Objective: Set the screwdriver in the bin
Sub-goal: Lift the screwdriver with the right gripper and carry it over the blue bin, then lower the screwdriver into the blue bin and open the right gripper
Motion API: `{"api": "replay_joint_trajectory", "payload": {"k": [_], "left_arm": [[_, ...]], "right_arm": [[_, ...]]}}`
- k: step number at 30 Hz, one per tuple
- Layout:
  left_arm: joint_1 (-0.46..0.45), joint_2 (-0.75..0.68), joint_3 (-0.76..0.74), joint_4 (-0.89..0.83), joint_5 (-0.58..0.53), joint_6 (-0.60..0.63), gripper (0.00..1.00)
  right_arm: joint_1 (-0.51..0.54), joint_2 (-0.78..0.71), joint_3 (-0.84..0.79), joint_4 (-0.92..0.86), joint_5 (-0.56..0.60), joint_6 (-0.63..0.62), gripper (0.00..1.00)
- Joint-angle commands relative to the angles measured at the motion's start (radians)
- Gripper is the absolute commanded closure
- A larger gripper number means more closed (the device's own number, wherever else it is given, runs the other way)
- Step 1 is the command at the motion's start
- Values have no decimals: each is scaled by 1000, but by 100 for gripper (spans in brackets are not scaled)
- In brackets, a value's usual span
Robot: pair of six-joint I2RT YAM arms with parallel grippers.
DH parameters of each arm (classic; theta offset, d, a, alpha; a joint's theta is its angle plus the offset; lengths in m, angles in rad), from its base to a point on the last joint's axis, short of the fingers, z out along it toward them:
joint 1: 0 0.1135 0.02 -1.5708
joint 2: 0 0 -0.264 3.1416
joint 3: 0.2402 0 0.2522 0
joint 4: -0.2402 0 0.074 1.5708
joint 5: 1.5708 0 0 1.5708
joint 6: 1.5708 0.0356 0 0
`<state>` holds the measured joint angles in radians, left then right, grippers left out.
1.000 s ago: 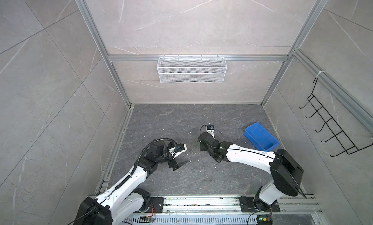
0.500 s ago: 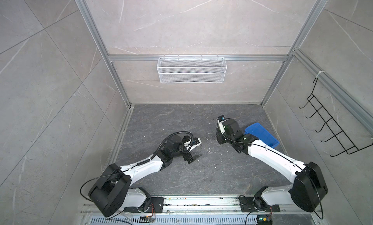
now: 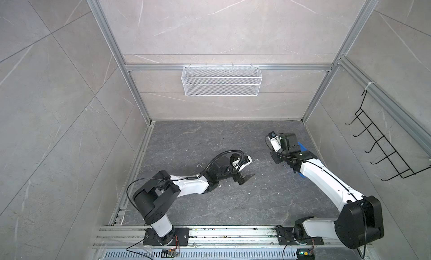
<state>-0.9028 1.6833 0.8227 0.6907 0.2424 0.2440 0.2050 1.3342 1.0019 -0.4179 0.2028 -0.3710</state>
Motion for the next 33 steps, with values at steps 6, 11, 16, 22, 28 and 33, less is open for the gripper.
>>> {"api": "replay_joint_trajectory", "payload": {"k": [6,11,16,22,28,33], "left_arm": [[-22,79,111,81,-10,-40,0],[-26,89,131,55,24,-40,0],[-25,97,143,45,38,-32,0],[-27,100,137,53,47,-43,0],[-27,89,133,21,43,-44,0],[-27,79,121,8,46,-43,0]], "right_arm": [[-203,30,-26,29,7,-155,100],[-304,109,-25,33,60,-204,100],[-355,185,-7,27,49,-205,100],[-376,304,31,48,30,-210,100],[-380,367,58,72,27,-203,100],[-388,399,67,84,21,-215,90]]}}
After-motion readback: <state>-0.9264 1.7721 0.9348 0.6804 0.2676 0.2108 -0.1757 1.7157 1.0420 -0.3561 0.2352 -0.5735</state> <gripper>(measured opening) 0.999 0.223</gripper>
